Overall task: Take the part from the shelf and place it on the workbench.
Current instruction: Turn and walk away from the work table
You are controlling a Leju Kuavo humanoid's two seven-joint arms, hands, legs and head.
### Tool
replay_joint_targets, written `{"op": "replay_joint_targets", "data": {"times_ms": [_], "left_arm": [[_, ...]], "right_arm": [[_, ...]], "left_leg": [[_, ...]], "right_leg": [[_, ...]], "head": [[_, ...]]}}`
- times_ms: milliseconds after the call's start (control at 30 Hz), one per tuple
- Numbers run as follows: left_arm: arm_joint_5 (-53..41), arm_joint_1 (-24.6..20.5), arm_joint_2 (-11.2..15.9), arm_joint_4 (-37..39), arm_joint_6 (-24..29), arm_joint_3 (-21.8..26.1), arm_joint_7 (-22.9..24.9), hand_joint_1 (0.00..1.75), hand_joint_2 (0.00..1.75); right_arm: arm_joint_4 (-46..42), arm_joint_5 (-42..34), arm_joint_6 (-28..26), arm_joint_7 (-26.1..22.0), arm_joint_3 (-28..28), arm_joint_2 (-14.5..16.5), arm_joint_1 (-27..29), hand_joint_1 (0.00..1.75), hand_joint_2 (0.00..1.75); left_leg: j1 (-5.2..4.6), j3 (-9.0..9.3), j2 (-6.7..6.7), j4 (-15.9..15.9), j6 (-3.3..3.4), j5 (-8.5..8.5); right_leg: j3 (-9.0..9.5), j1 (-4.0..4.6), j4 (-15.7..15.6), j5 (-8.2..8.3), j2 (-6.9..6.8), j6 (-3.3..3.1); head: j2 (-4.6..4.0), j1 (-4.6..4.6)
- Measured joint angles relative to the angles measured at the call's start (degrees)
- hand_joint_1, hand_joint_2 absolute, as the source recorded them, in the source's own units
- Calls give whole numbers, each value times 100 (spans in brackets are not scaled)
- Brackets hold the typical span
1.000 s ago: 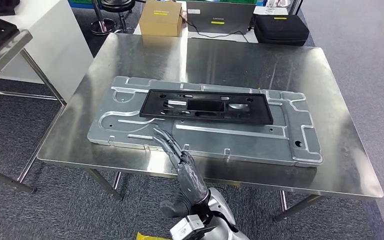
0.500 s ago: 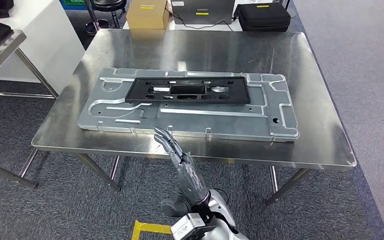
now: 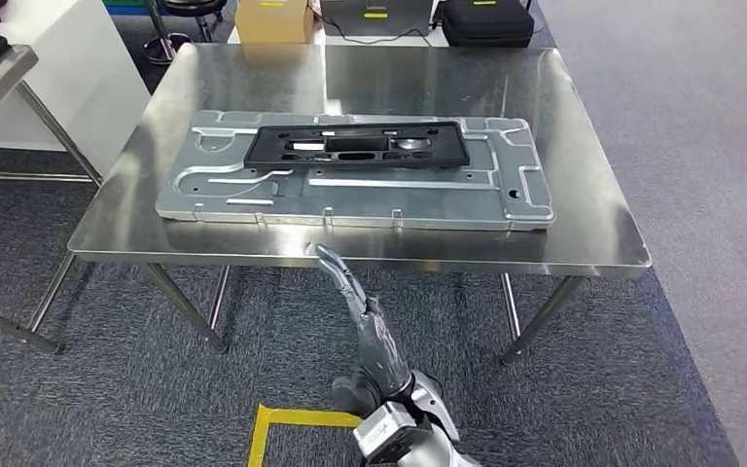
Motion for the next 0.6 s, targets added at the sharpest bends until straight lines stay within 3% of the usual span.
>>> {"op": "replay_joint_targets", "data": {"times_ms": [33,67,100,133,200,233,300,333,400,467,500,533,567,600], "left_arm": [[0,0,1,0,2,5,8,0,0],[0,-2,1,0,3,9,14,0,0],[-1,-4,1,0,3,11,20,0,0],[0,-5,4,-2,5,12,25,0,0],[2,-4,9,-6,8,14,34,0,0],[5,-3,12,-8,10,16,37,0,0],[15,0,12,-7,10,19,39,0,0],[20,4,12,-7,10,20,40,0,0],[24,17,12,-7,8,21,40,0,0],[10,32,12,-7,4,21,33,0,0],[2,35,12,-7,0,21,28,0,0],[-7,36,12,-7,-2,21,25,0,0],[-11,32,12,-7,-4,21,23,0,0],[-13,26,13,-7,-5,21,21,0,0]], "right_arm": [[-26,-62,-2,-3,-25,-1,24,0,0],[-75,-131,-7,-3,-55,-1,54,0,0],[-156,-206,-14,-4,-90,-2,91,0,0],[-269,-280,-20,-4,-130,-2,129,0,0],[-567,-389,-23,-7,-225,-5,228,0,0],[-721,-419,-13,-7,-279,-12,291,0,0],[-989,-448,22,-6,-392,-37,430,0,0],[-1094,-452,37,-4,-439,-48,487,0,0],[-1253,-436,45,-5,-508,-61,576,0,0],[-1379,-390,17,-9,-590,-70,683,0,0],[-1440,-364,-3,-10,-643,-81,751,0,0],[-1496,-338,-20,-12,-696,-94,821,0,0],[-1548,-311,-32,-13,-744,-109,884,0,0],[-1593,-285,-36,-13,-786,-123,935,0,0]], "left_leg": [[3,-92,46,21,-14,56],[7,-193,90,53,-34,104],[10,-286,127,99,-59,143],[8,-371,157,150,-87,170],[3,-482,206,245,-157,222],[6,-512,232,262,-195,257],[40,-551,271,268,-285,321],[59,-590,235,312,-322,252],[79,-734,69,692,-363,-201],[75,-886,-66,1380,-350,-760],[71,-901,-92,1663,-333,-890],[64,-844,-103,1803,-308,-886],[52,-702,-111,1765,-275,-775],[33,-468,-134,1539,-233,-614]], "right_leg": [[42,-23,160,63,-10,28],[194,-48,113,214,-34,52],[454,-73,-129,353,-85,74],[786,-85,-505,387,-162,90],[1306,-62,-1230,246,-279,46],[1400,-33,-1415,170,-291,0],[1345,-1,-1499,223,-245,-124],[1294,7,-1509,285,-217,-182],[1161,9,-1525,424,-165,-278],[1000,41,-1520,556,-97,-323],[913,63,-1516,623,-61,-332],[821,84,-1509,692,-22,-336],[729,100,-1499,760,19,-336],[639,111,-1490,829,63,-332]], "head": [[0,-1],[0,-2],[1,-2],[1,-1],[1,-14],[1,-21],[1,-25],[1,-25],[1,-32],[1,-40],[1,-39],[1,-40],[1,-39],[1,-40]]}}
